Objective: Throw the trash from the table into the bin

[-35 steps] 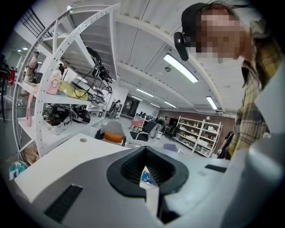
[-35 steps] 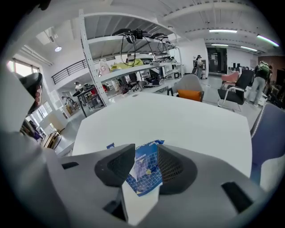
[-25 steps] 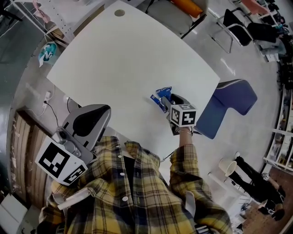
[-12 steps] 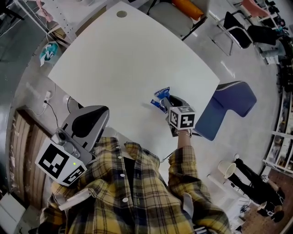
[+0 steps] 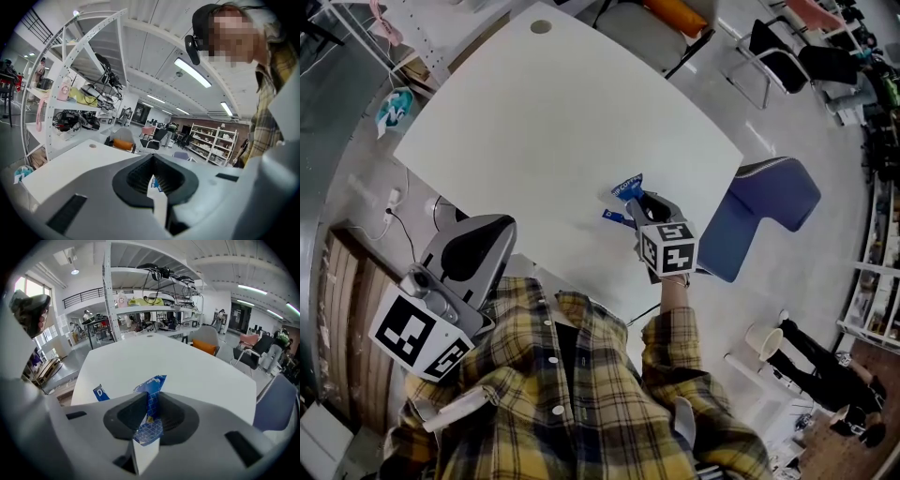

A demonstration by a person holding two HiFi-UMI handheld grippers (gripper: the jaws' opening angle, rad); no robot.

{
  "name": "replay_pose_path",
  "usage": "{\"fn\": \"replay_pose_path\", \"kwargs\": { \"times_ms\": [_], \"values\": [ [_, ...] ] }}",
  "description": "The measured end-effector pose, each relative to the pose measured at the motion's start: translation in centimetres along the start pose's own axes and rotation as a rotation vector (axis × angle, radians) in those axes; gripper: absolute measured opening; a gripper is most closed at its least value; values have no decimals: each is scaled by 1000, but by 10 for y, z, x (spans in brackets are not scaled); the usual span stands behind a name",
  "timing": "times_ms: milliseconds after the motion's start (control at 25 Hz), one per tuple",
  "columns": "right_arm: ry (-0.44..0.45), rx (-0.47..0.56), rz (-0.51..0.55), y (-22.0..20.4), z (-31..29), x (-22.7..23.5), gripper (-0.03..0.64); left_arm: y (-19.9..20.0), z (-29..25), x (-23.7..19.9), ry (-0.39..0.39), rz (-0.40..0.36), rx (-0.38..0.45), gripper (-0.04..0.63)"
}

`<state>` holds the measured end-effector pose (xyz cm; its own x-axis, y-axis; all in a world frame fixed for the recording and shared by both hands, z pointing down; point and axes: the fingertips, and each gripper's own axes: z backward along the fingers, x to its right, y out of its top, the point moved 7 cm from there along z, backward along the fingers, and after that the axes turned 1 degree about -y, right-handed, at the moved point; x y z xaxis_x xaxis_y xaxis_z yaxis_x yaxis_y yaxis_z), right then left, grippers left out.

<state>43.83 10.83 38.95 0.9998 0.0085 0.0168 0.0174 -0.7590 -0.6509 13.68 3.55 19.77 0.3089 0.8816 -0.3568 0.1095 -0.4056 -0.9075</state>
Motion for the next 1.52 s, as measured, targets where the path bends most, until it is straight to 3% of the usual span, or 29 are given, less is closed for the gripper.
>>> {"fn": "replay_pose_path", "kwargs": {
  "times_ms": [160,400,800,1160,1520],
  "values": [
    [2,36,113,10,24,-17,61,-5,1,9,-3,6,13,-2],
    [80,101,211,27,51,-52,61,-16,10,20,21,26,38,-2],
    [243,151,351,67,53,-143,60,-28,61,-2,144,86,102,-2],
    [360,151,369,101,21,-256,60,-34,161,-59,266,128,175,-2],
    [485,104,254,122,-35,-400,60,-41,283,-136,314,136,164,-2]
  ]
}}
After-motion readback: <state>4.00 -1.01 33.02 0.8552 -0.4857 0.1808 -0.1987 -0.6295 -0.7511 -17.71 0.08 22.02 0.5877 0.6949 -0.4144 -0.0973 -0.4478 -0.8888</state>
